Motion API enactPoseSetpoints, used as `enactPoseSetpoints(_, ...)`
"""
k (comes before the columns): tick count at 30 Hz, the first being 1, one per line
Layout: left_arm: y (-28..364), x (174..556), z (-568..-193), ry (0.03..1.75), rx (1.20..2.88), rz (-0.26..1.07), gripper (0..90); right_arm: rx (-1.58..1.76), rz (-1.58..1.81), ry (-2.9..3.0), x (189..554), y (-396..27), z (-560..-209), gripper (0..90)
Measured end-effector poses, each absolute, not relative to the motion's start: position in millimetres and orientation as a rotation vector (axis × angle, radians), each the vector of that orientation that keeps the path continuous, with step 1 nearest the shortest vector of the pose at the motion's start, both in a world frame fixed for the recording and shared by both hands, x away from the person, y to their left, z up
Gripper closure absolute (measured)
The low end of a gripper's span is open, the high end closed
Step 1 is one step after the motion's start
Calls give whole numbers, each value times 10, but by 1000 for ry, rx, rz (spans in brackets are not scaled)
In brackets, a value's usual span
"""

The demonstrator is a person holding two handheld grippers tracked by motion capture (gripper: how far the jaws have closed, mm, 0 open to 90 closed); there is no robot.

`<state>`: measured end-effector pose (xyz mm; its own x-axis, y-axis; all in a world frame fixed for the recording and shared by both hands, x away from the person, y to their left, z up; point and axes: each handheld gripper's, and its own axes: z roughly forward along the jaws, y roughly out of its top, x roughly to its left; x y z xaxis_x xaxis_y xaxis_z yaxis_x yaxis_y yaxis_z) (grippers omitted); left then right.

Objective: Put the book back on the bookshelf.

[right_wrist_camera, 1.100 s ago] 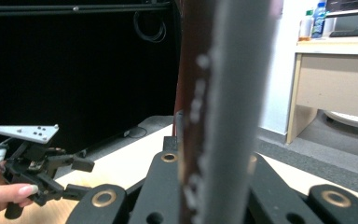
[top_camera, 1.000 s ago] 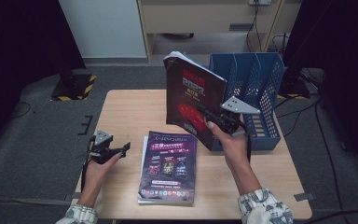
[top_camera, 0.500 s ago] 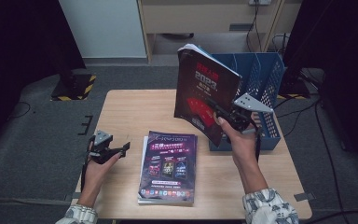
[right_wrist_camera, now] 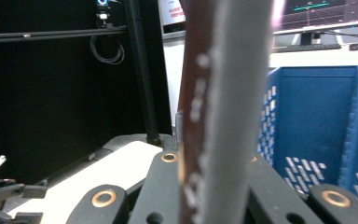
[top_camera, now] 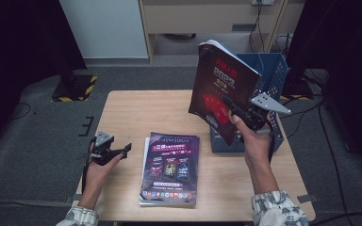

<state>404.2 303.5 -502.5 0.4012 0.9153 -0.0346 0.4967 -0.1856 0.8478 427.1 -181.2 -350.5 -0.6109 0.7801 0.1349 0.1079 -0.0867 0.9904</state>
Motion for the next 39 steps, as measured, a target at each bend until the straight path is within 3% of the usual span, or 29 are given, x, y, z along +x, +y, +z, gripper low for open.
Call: enactPoseSetpoints(39, 3031, 4037, -5022, 1217, 1827, 631, 138, 1064, 1576, 1628, 4254, -2274, -3503, 869)
